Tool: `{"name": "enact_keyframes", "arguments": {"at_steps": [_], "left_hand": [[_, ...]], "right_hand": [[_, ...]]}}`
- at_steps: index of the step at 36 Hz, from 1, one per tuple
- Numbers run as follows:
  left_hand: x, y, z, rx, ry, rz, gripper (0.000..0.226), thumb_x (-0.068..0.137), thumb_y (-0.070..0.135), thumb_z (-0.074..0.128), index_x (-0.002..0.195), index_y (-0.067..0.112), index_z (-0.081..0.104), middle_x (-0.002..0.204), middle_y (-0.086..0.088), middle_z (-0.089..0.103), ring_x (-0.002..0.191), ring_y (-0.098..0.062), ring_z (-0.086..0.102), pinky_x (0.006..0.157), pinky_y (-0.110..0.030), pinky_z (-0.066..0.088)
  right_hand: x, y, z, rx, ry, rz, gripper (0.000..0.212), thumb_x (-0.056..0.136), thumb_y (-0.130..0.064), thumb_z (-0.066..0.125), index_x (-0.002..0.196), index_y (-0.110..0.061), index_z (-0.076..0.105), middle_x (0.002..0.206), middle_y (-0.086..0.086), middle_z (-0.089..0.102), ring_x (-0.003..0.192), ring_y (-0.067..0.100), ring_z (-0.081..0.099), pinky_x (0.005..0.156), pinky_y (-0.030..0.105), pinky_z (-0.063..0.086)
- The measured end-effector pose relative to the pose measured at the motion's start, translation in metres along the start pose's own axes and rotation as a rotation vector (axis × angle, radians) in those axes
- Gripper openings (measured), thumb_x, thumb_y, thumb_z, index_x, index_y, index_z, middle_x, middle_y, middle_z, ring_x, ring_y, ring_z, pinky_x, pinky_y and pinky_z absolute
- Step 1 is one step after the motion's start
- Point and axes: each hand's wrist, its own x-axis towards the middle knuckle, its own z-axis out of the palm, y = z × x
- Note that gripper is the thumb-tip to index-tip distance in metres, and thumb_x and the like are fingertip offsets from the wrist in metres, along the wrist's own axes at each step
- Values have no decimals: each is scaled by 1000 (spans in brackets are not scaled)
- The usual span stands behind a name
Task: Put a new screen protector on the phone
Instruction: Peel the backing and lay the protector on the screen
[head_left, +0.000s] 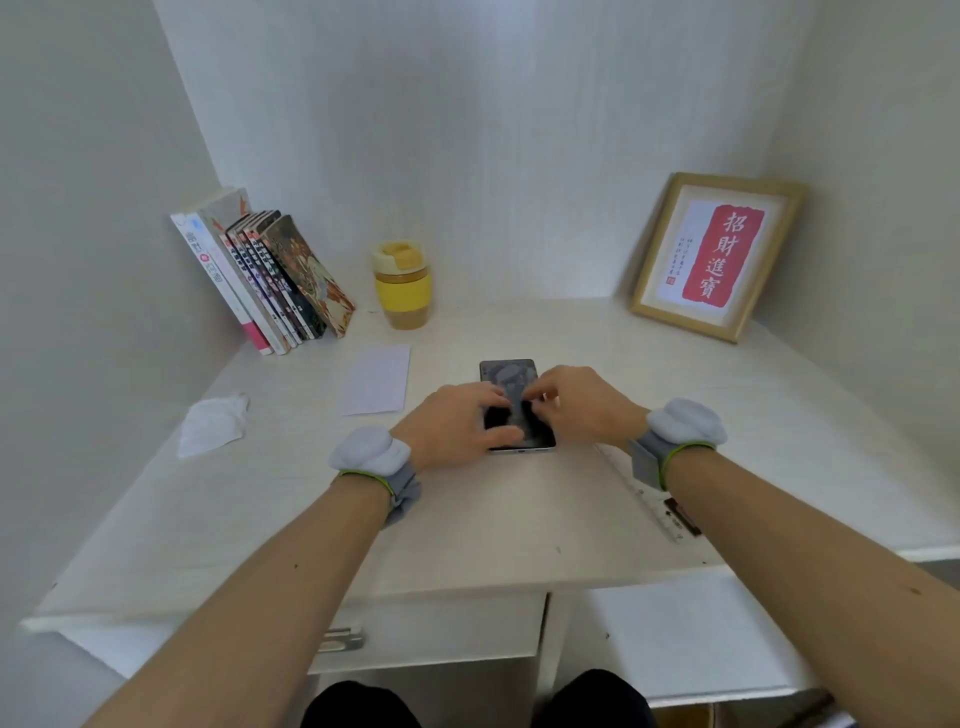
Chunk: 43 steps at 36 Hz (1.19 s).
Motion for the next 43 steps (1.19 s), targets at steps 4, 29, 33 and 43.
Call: {"name": "enact_keyframes", "arguments": {"at_steps": [4, 29, 33, 43], "left_hand": [[-8, -2, 0, 83, -50, 44, 65, 84, 57, 61, 138, 22, 51, 148, 7, 43, 139, -9, 34, 113, -26, 24], [-14, 7, 11, 348, -54, 133, 42, 98, 44, 44, 133, 25, 56, 143, 6, 50, 130, -20, 49, 100, -38, 43], [-13, 8, 11, 399, -67, 144, 42, 99, 45, 40, 136, 27, 52, 145, 6, 47, 131, -18, 47, 100, -37, 42], [-17, 11, 12, 403, -43, 138, 39, 100, 42, 40, 132, 26, 56, 137, 8, 55, 132, -12, 46, 97, -36, 44]], "right_hand": [[-12, -3, -2, -17, -43, -36, 32, 93, -14, 49, 118, -17, 69, 122, 6, 63, 111, 27, 58, 95, 34, 46], [-32, 2, 4, -150, -138, -93, 47, 96, -40, 54, 142, -32, 47, 153, -7, 37, 137, 22, 39, 114, 34, 29], [-33, 2, 4, -135, -131, -83, 47, 96, -39, 55, 142, -34, 47, 155, -6, 34, 141, 20, 35, 117, 33, 25], [-35, -1, 1, -102, -146, -53, 48, 95, -37, 56, 142, -33, 47, 155, -6, 33, 141, 20, 34, 117, 32, 24]]}}
